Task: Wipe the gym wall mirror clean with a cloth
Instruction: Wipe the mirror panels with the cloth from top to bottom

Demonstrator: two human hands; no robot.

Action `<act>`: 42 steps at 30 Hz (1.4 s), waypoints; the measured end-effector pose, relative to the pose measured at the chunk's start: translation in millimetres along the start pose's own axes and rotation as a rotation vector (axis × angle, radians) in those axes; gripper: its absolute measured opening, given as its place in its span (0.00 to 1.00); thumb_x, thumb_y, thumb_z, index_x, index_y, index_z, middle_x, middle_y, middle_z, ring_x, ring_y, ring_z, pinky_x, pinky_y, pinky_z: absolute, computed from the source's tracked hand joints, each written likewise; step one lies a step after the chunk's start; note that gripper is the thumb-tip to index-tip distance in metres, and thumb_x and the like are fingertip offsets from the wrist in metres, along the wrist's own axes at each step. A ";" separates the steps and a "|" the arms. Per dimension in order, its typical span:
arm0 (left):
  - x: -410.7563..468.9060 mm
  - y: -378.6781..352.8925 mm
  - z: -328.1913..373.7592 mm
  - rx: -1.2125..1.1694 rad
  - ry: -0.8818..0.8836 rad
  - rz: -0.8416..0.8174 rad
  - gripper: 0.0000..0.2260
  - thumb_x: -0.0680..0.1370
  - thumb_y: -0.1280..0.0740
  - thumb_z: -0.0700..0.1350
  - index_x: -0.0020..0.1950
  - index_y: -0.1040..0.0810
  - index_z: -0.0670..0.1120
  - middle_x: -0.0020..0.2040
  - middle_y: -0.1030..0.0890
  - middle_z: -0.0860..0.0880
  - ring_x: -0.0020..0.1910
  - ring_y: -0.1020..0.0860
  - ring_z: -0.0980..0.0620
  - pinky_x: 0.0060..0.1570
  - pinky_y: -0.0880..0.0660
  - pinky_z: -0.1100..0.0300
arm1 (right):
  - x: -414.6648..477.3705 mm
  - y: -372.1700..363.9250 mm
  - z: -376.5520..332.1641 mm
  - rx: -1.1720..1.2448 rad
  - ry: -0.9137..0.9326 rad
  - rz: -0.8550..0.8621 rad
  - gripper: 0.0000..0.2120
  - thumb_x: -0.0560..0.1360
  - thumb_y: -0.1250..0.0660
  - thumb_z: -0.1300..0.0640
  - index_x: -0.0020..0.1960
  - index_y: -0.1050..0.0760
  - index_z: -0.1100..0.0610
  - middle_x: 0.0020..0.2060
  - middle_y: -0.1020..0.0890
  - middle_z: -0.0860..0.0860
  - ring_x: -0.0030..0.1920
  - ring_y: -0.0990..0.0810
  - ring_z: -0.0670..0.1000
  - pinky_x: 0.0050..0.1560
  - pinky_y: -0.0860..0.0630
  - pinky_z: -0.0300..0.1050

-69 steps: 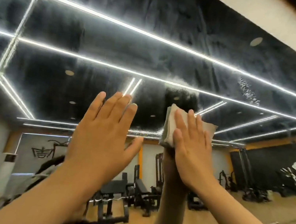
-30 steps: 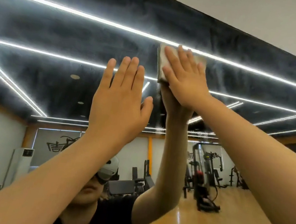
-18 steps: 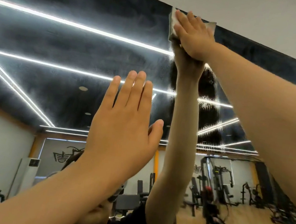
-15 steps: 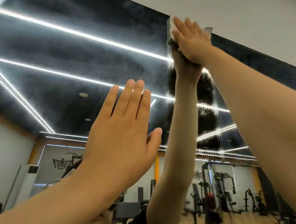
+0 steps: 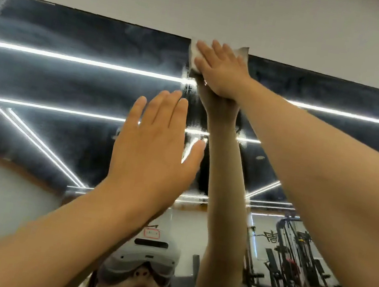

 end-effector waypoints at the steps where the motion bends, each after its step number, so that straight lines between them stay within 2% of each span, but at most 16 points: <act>1: 8.9 -0.3 10.1 -0.016 0.001 0.001 0.34 0.79 0.55 0.60 0.80 0.43 0.42 0.79 0.40 0.44 0.79 0.44 0.47 0.78 0.52 0.49 | -2.8 0.8 3.0 0.003 0.016 0.005 0.25 0.85 0.57 0.43 0.81 0.55 0.44 0.81 0.55 0.51 0.80 0.58 0.54 0.77 0.59 0.58; 5: 36.9 -8.3 49.6 -0.108 -0.015 0.024 0.31 0.83 0.47 0.50 0.81 0.57 0.44 0.82 0.54 0.46 0.80 0.57 0.51 0.78 0.61 0.56 | -11.5 4.2 30.7 0.010 0.064 0.012 0.25 0.85 0.57 0.43 0.81 0.55 0.44 0.81 0.54 0.51 0.80 0.58 0.53 0.78 0.59 0.57; 8: 49.6 -21.9 78.0 -0.112 -0.003 0.014 0.31 0.84 0.49 0.49 0.80 0.63 0.44 0.81 0.62 0.47 0.79 0.63 0.52 0.77 0.63 0.56 | -18.9 8.8 74.7 0.007 0.047 0.017 0.25 0.85 0.57 0.43 0.81 0.55 0.44 0.81 0.54 0.51 0.80 0.57 0.53 0.78 0.59 0.57; 10: 52.9 -36.0 91.6 -0.100 0.016 -0.004 0.30 0.84 0.51 0.50 0.81 0.60 0.43 0.81 0.60 0.46 0.80 0.62 0.52 0.77 0.64 0.56 | -25.2 13.6 113.5 0.003 0.022 0.025 0.25 0.85 0.57 0.44 0.81 0.55 0.44 0.81 0.53 0.51 0.80 0.57 0.53 0.78 0.58 0.57; 13: 52.6 -56.6 101.3 -0.085 0.061 -0.054 0.29 0.83 0.56 0.54 0.81 0.53 0.43 0.82 0.53 0.46 0.80 0.57 0.52 0.77 0.63 0.57 | -37.5 20.4 175.7 0.009 -0.026 0.009 0.25 0.85 0.58 0.44 0.81 0.54 0.44 0.81 0.53 0.50 0.80 0.57 0.53 0.78 0.59 0.57; 15: 51.6 -64.0 100.9 -0.027 0.060 -0.047 0.32 0.79 0.59 0.57 0.81 0.48 0.44 0.82 0.49 0.47 0.80 0.54 0.52 0.77 0.61 0.58 | -46.4 22.9 217.4 0.008 -0.054 0.011 0.25 0.85 0.57 0.44 0.81 0.54 0.45 0.81 0.53 0.50 0.80 0.56 0.53 0.78 0.58 0.58; 19: 51.2 -66.5 97.2 -0.004 0.084 -0.029 0.37 0.75 0.60 0.61 0.80 0.42 0.44 0.81 0.44 0.48 0.80 0.51 0.54 0.76 0.58 0.59 | -63.9 26.4 292.5 -0.019 -0.095 0.041 0.26 0.84 0.57 0.44 0.81 0.53 0.46 0.80 0.50 0.52 0.80 0.53 0.54 0.77 0.54 0.62; 22: 50.9 -64.9 98.8 -0.011 0.097 -0.033 0.37 0.74 0.59 0.62 0.80 0.42 0.45 0.81 0.44 0.49 0.80 0.50 0.55 0.76 0.58 0.60 | -70.9 29.7 319.0 -0.038 -0.116 0.043 0.26 0.84 0.57 0.44 0.81 0.52 0.47 0.80 0.48 0.53 0.79 0.51 0.56 0.76 0.52 0.63; 26: 49.8 -63.6 98.4 -0.022 0.102 -0.021 0.35 0.76 0.56 0.61 0.80 0.42 0.46 0.81 0.44 0.50 0.80 0.50 0.55 0.76 0.58 0.60 | -69.8 29.1 314.3 -0.050 -0.156 0.020 0.26 0.84 0.56 0.44 0.81 0.55 0.46 0.80 0.50 0.53 0.79 0.53 0.57 0.76 0.53 0.66; 28: 49.8 -63.7 98.0 -0.039 0.101 -0.007 0.34 0.77 0.54 0.60 0.80 0.42 0.46 0.81 0.45 0.49 0.80 0.51 0.55 0.76 0.59 0.60 | -71.7 29.2 300.8 -0.012 -0.224 0.002 0.27 0.84 0.55 0.44 0.81 0.58 0.45 0.81 0.55 0.53 0.80 0.57 0.57 0.76 0.58 0.63; 31: 44.7 -59.6 101.0 -0.073 0.114 0.048 0.35 0.77 0.57 0.62 0.81 0.46 0.46 0.82 0.50 0.49 0.80 0.56 0.56 0.76 0.63 0.62 | -74.6 26.5 261.9 0.031 -0.258 0.003 0.26 0.84 0.57 0.43 0.81 0.58 0.43 0.81 0.56 0.51 0.80 0.59 0.55 0.76 0.61 0.60; 35: 38.7 -48.8 99.1 -0.159 0.201 0.121 0.33 0.78 0.56 0.59 0.81 0.47 0.45 0.82 0.51 0.49 0.80 0.57 0.55 0.77 0.63 0.59 | -65.2 17.6 181.8 0.032 -0.140 0.000 0.26 0.84 0.58 0.42 0.81 0.57 0.43 0.81 0.57 0.50 0.80 0.60 0.54 0.76 0.61 0.59; 39: 35.9 -37.4 69.0 -0.035 0.186 0.065 0.31 0.80 0.58 0.56 0.81 0.50 0.43 0.82 0.51 0.46 0.80 0.56 0.52 0.77 0.63 0.56 | -61.4 5.4 99.7 0.021 0.016 0.002 0.26 0.84 0.59 0.41 0.81 0.57 0.43 0.81 0.57 0.51 0.80 0.61 0.54 0.77 0.62 0.58; 42: 24.0 -39.3 49.3 -0.061 0.205 0.058 0.32 0.79 0.57 0.55 0.81 0.48 0.42 0.82 0.49 0.46 0.80 0.55 0.52 0.78 0.61 0.55 | -62.1 -0.3 59.5 0.029 0.037 0.012 0.26 0.84 0.59 0.42 0.81 0.57 0.44 0.81 0.57 0.51 0.80 0.61 0.54 0.76 0.63 0.58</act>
Point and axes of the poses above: each hand's wrist, its own x-axis towards the middle knuckle, its own y-axis out of the back of the hand, z = x × y, the point moved 2 cm from there along x, towards the middle knuckle
